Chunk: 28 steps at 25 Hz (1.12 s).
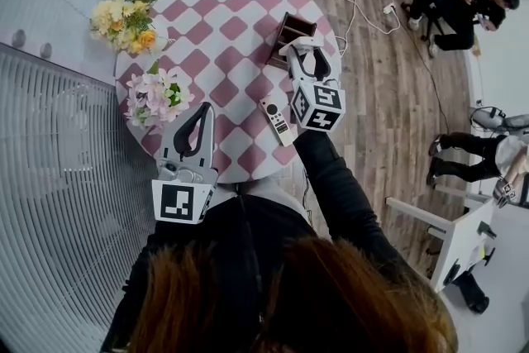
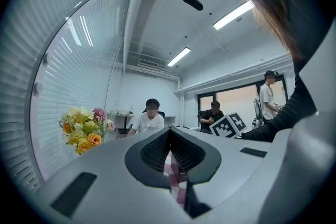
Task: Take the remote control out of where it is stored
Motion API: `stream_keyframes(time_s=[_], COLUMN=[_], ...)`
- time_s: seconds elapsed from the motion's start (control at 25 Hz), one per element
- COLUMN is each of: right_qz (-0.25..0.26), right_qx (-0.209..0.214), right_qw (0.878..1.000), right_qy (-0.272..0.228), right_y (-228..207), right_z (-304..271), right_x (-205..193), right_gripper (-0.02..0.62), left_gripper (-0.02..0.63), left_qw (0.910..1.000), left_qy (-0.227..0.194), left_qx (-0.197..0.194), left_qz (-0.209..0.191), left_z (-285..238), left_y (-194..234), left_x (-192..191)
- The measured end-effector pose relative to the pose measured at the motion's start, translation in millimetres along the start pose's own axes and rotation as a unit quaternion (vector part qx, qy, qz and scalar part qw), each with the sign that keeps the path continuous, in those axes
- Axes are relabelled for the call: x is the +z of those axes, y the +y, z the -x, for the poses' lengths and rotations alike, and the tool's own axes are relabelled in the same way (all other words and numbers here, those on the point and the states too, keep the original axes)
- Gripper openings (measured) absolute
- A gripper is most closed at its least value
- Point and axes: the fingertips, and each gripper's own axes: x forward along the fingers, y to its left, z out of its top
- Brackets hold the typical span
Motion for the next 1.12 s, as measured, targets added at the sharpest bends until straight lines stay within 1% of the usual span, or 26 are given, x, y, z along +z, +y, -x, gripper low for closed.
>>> stream_keyframes(time_s=[0.12, 0.36, 0.52, 0.64, 0.68, 0.76, 0.92, 1.12], right_qz=[0.021, 0.022, 0.028, 0.025, 0.024, 0.023, 0.039, 0.02], right_qx=[0.023, 0.049, 0.073, 0.096, 0.104, 0.119, 0.135, 0.157], right_qw=[0.999, 0.995, 0.988, 0.978, 0.972, 0.958, 0.921, 0.872], right_qy=[0.023, 0.079, 0.135, 0.185, 0.208, 0.261, 0.363, 0.463], right_y=[7.2, 4.0, -5.7, -18.3, -22.3, -29.1, -40.0, -43.0], right_z=[9.1, 32.9, 48.4, 57.3, 59.6, 63.6, 72.2, 82.9], right_x=[-5.2, -19.0, -39.5, -59.7, -68.2, -88.3, -127.5, -169.0], right_gripper=[0.249, 0.249, 0.249, 0.249, 0.249, 0.249, 0.249, 0.249], left_gripper=[0.009, 0.009, 0.009, 0.009, 0.009, 0.009, 0.009, 0.009], left_qw=[1.0, 0.9999, 0.9997, 0.9995, 0.9994, 0.9994, 0.9993, 0.9995], left_qy=[-0.002, -0.006, -0.007, -0.006, -0.006, -0.003, -0.002, 0.0], left_qx=[-0.004, -0.014, -0.024, -0.031, -0.032, -0.034, -0.034, -0.029], left_qz=[0.002, 0.005, 0.007, 0.008, 0.009, 0.012, 0.013, 0.013], left_z=[-1.8, -6.4, -10.3, -12.5, -12.9, -13.4, -11.7, -6.8], left_y=[-4.5, -13.3, -20.5, -27.0, -28.6, -30.4, -31.3, -30.2], left_x=[-0.5, -1.7, -1.4, -1.6, -1.6, -2.4, -3.0, -3.5])
